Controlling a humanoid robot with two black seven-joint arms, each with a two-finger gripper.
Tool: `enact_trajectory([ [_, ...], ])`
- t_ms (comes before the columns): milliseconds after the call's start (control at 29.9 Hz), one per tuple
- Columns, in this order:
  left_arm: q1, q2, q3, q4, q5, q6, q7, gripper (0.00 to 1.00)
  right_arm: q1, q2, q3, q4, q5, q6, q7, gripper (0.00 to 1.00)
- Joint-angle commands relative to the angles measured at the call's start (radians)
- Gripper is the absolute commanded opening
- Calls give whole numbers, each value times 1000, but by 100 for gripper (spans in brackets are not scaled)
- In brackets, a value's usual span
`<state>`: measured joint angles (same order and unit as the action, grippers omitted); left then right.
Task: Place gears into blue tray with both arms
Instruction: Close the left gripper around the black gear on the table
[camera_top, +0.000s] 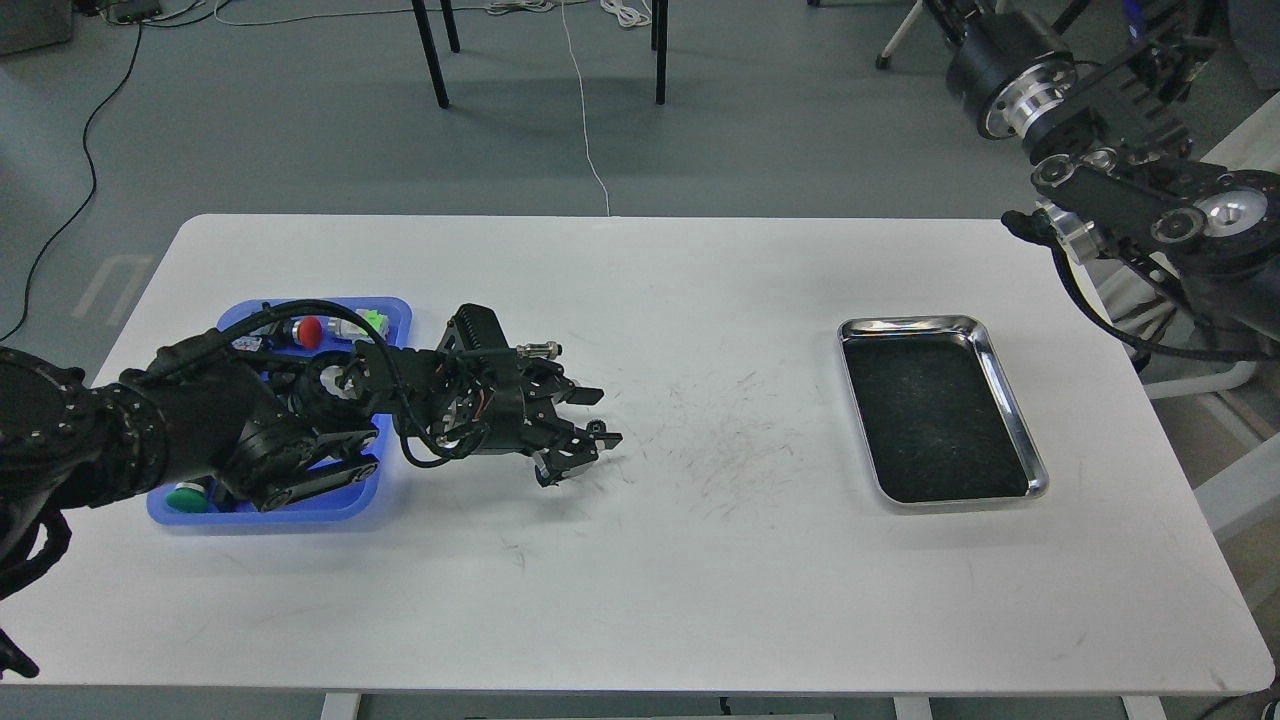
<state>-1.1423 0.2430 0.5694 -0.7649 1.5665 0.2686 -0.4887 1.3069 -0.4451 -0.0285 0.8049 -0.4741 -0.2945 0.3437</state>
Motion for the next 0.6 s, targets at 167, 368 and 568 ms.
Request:
enact_trajectory([
  [167,18,-31,0,38,-2,-2,0,51,-3,-1,-1,0,0,0,0,88],
  [368,38,-36,0,65,-3,-2,0,50,-3,0,-2,0,0,0,0,88],
  [568,62,-37,-2,76,-8,-2,0,50,-3,-6,-2,0,0,0,0,88],
])
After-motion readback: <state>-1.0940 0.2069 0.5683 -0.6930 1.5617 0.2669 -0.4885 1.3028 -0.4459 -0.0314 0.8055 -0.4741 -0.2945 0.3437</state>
